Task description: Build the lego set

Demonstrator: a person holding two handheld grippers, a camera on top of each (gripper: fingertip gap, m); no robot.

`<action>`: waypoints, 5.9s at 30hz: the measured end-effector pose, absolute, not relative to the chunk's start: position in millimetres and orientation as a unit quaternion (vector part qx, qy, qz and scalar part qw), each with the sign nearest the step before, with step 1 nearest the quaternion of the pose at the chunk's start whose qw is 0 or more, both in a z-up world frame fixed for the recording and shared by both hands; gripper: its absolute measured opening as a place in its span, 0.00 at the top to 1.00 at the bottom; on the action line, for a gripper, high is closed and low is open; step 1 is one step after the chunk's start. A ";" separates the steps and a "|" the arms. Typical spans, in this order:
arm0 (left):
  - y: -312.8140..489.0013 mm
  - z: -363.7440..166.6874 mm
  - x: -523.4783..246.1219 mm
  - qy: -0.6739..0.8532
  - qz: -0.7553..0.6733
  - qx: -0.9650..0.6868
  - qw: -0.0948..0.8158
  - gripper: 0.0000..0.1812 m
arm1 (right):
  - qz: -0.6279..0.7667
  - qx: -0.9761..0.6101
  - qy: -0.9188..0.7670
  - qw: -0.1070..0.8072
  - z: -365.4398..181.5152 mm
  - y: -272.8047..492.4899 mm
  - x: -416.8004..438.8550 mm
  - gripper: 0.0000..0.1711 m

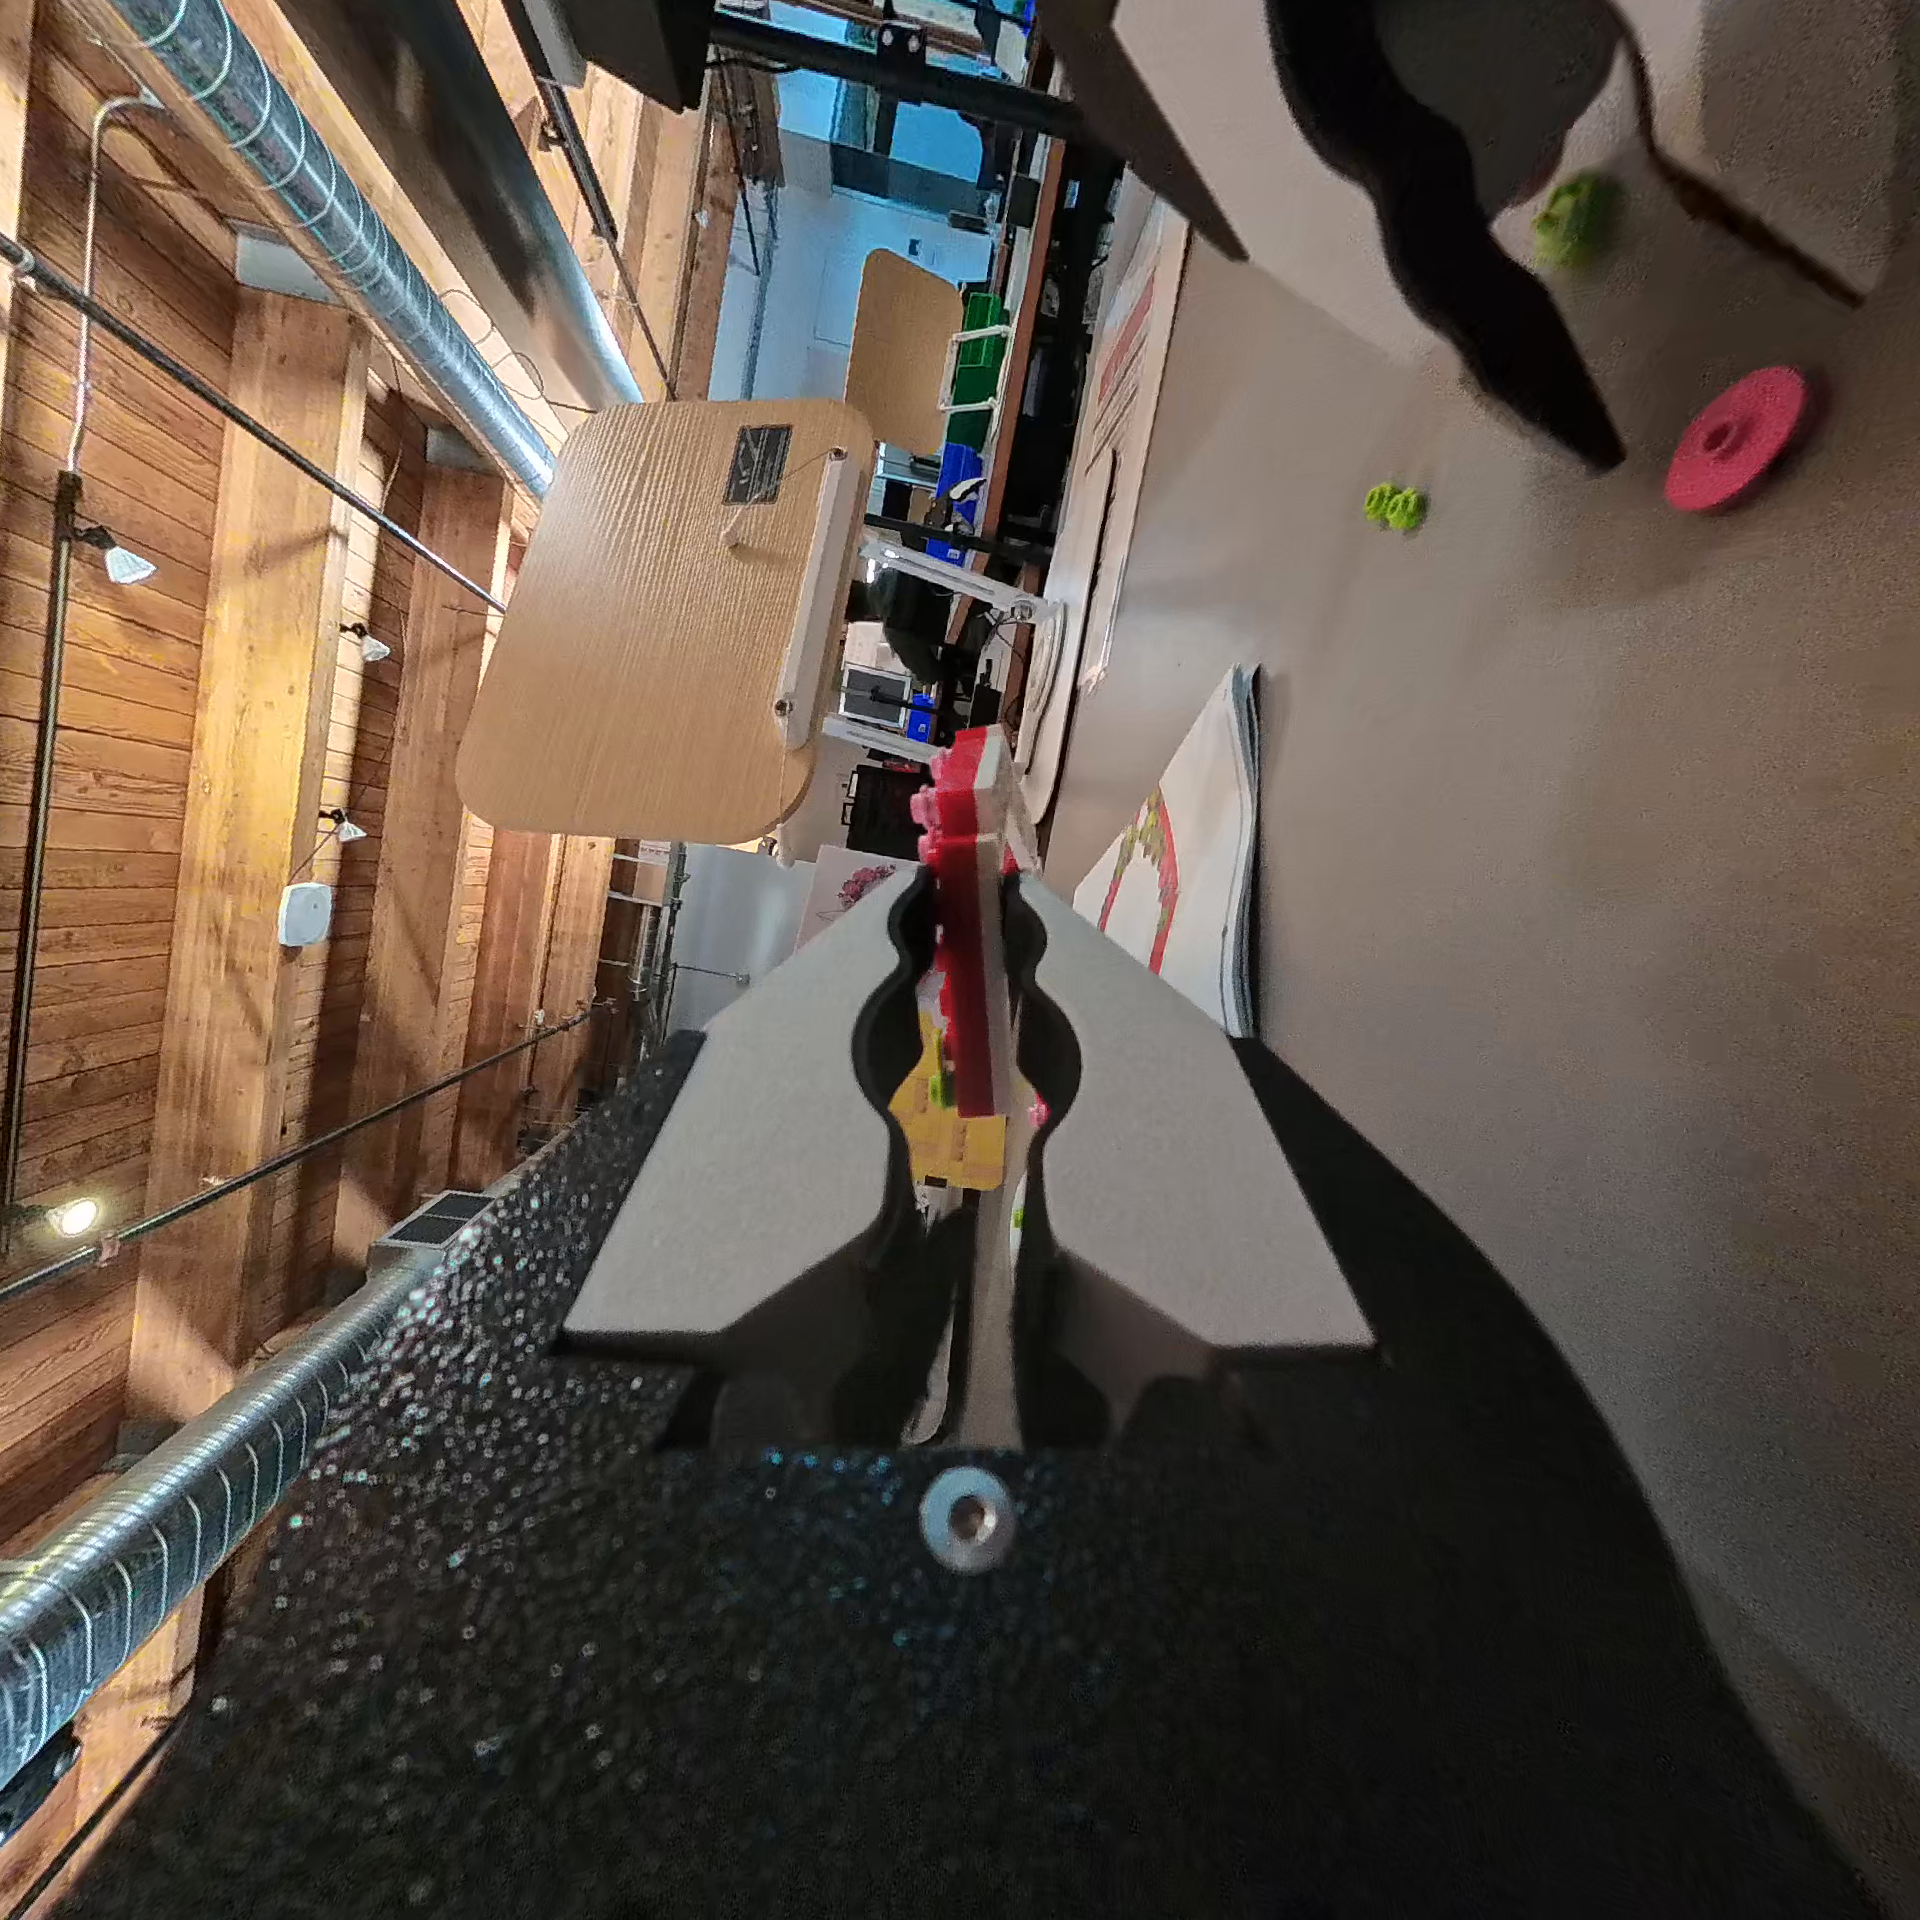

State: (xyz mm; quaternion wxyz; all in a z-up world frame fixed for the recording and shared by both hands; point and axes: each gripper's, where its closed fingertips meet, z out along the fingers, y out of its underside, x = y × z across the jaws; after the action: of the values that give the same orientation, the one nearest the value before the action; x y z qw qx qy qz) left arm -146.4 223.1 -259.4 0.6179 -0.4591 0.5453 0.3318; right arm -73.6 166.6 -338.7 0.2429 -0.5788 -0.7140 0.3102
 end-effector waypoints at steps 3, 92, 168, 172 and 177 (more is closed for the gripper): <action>223.3 -260.5 -146.2 0.547 0.330 -0.460 0.617 0.94 | 0.324 -0.574 -0.712 0.243 -339.9 168.1 -78.0 0.85; 191.1 -256.6 -99.5 0.597 0.274 -0.370 0.657 0.95 | 0.026 -0.237 -0.844 0.481 -258.7 179.4 -104.6 0.76; 201.2 -245.0 -114.8 0.530 0.215 -0.431 0.698 1.00 | -0.269 -0.403 -0.729 0.483 -292.1 337.8 4.7 0.92; 201.2 -241.8 -116.9 0.522 0.214 -0.432 0.703 1.00 | -0.294 -0.325 -0.761 0.478 -312.9 332.1 3.9 0.92; 203.2 -241.6 -119.6 0.517 0.214 -0.439 0.703 1.00 | -0.256 -0.348 -0.779 0.455 -325.1 327.8 6.5 0.80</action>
State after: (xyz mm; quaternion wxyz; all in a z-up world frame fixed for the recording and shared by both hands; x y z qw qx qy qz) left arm -119.6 203.2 -241.6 0.7033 -0.4387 0.5167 0.2143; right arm 6.5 327.8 -325.1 0.4547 -0.3479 -0.7789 -0.2559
